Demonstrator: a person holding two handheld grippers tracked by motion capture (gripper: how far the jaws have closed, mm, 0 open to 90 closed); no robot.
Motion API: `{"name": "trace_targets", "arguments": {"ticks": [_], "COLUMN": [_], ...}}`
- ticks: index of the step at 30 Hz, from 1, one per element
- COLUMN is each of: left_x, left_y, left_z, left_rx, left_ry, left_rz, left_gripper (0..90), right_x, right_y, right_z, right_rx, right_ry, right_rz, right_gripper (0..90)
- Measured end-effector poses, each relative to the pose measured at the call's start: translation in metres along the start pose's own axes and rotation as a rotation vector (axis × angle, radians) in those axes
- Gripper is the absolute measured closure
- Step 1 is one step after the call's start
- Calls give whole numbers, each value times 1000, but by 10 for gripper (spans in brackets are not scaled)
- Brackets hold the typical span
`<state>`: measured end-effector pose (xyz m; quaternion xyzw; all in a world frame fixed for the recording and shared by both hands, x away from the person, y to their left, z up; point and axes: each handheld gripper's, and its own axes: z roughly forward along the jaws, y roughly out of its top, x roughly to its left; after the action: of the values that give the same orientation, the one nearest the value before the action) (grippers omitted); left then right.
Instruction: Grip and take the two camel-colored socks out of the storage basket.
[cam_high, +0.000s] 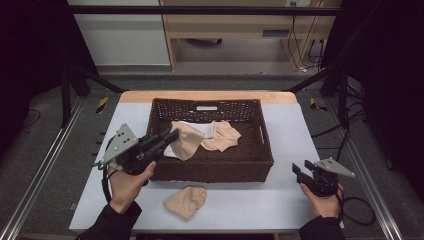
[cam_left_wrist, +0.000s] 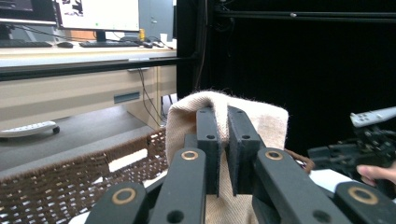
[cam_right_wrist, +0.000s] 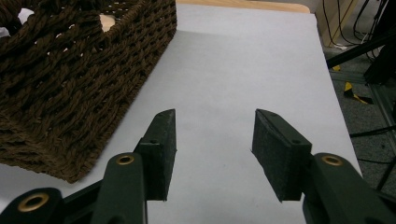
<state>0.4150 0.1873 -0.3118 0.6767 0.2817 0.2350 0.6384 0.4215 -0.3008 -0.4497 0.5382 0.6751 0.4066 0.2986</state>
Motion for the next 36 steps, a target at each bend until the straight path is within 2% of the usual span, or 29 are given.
{"name": "trace_targets", "arguments": {"ticks": [4,11,19,25,36], "left_x": [-7,-21,-32,-34,-31], "left_y": [-8,-31,-54,-80,-122], "left_z": [-10,-21,-31,-24,2], "left_rx": [5,59,123,214,387], "left_ry": [-18,-56,-91,-99,-90], "left_rz": [5,15,4,-13,-33], "left_gripper": [847,847,847,847,846], "right_x": [0,1,1,2,3], "right_y": [0,0,0,0,-2], "right_z": [0,0,0,-1,1], "right_rx": [-2,0,1,2,10], "right_ry": [-2,-3,-1,1,4], "right_rz": [-3,-5,-6,-3,-6], "right_gripper": [499,500,502,502,503]}}
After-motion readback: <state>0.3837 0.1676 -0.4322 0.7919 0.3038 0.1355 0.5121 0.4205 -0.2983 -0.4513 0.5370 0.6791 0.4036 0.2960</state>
